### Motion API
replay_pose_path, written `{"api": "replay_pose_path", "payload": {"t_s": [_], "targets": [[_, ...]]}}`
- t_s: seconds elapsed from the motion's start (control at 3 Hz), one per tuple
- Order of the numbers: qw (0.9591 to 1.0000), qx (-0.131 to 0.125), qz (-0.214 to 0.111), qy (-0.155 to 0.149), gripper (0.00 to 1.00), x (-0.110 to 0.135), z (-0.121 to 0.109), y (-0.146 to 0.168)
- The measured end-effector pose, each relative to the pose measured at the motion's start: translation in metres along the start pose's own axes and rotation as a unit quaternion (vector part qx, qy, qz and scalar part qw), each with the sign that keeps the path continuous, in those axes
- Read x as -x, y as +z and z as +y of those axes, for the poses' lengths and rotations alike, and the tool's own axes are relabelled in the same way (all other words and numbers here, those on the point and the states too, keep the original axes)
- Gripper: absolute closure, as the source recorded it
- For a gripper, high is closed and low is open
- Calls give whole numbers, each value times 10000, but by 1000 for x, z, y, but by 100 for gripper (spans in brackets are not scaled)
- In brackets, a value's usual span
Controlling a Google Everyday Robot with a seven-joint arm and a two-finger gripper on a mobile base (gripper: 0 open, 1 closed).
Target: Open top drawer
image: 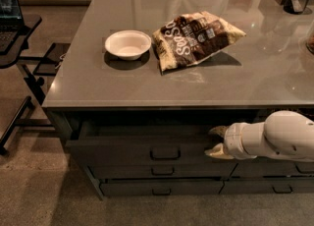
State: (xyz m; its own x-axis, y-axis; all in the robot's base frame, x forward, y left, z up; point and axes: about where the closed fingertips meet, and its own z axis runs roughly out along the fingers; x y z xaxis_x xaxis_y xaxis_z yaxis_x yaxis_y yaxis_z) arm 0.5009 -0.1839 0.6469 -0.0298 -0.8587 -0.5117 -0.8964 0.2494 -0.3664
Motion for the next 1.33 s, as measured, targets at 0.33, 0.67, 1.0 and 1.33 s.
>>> {"api": "replay_pose_path", "payload": {"t_s": [0.33, 0.67, 1.0, 1.33], "targets": [[10000, 0, 0, 0, 34, 0, -1, -1], [9999, 96, -94, 87, 11, -10, 15, -4], [9999, 96, -94, 87, 15, -9, 14, -5], [9996, 155, -162, 186, 38, -26, 45, -20]]}}
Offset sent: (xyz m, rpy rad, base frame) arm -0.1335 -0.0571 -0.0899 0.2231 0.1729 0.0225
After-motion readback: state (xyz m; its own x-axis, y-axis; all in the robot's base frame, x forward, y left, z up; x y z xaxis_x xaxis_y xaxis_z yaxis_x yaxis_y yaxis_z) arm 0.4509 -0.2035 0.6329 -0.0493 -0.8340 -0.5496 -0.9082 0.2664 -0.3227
